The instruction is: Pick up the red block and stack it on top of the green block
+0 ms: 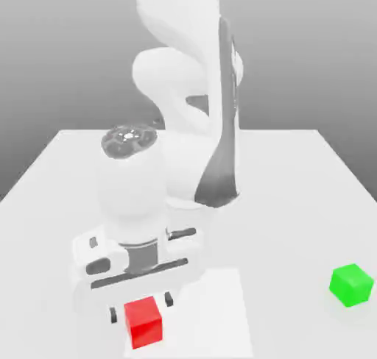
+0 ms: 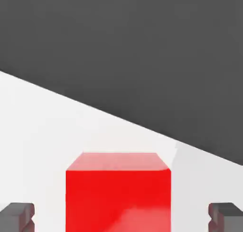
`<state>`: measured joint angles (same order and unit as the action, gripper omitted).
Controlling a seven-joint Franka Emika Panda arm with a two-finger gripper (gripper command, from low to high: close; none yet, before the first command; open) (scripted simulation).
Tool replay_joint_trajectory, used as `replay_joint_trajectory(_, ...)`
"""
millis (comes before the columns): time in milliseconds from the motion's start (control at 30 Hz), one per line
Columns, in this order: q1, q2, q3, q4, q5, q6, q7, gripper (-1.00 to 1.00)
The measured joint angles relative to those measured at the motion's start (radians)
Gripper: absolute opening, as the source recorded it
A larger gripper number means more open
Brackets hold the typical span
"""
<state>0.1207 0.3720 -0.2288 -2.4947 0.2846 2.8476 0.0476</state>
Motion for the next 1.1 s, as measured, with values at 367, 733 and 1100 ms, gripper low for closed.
replay_joint_trajectory(367,0.041,-0.102,-0.057,-0.018,-0.083,-0.079,0.061,-1.00)
replay_joint_trajectory(733,0.212,-0.233,0.132,-0.036,-0.226,-0.194,-0.197,-1.00)
replay_joint_trajectory(1100,0.429,-0.114,0.353,-0.009,-0.370,-0.093,-0.523,1.00)
